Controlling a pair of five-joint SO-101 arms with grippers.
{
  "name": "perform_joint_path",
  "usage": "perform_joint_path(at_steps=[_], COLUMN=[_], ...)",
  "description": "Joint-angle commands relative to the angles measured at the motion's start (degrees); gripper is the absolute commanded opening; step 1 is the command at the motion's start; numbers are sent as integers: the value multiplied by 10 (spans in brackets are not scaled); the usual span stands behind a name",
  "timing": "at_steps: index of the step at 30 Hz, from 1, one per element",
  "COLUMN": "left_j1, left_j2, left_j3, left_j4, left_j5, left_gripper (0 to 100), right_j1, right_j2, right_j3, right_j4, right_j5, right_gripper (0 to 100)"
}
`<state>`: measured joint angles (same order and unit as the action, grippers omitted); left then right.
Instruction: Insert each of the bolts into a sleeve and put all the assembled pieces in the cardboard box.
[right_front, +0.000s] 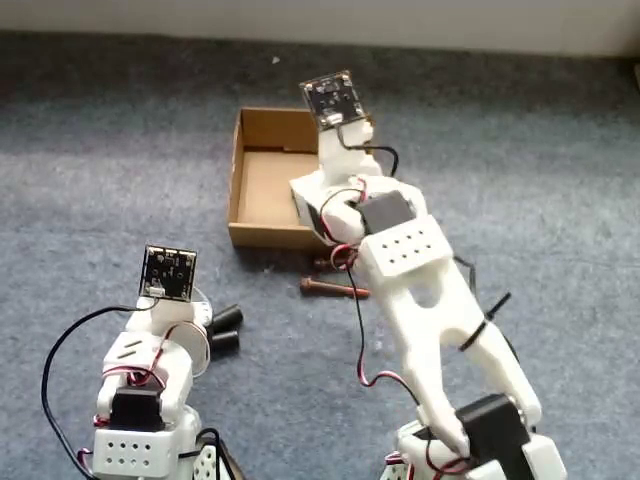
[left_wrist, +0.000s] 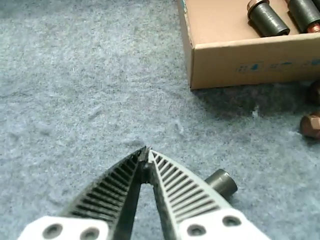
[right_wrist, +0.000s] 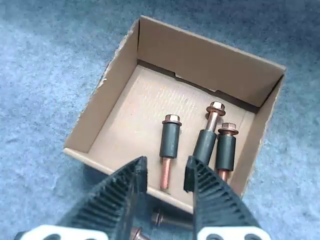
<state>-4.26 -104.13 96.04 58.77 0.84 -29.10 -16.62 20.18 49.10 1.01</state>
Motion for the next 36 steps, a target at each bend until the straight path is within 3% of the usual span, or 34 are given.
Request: perform_joint_path(at_steps=[1, 11, 15, 18, 21, 29, 36], left_j1=[-47, -134, -138, -138, -138, -145, -236], left_j2=[-2, -1, -1, -1, -1, -1, -4], left_j3=[10, 10, 10, 10, 10, 10, 7], left_j4=[-19, -74, -70, -70, -70, -73, -116], left_j5=[-5, -9, -83, -108, -108, -108, -105], left_gripper=[7, 7, 7, 7, 7, 7, 7], right_j1=[-28, -205, -262, -289, -291, -281, -262], right_j2=[-100, -172, -171, -166, -131, 13, 47], right_j3=[58, 203, 228, 256, 269, 206, 193], right_j4=[19, 18, -19, -72, -105, -115, -116], right_j5=[-2, -2, 0, 55, 95, 96, 95], right_gripper=[116, 120, 120, 120, 120, 121, 121])
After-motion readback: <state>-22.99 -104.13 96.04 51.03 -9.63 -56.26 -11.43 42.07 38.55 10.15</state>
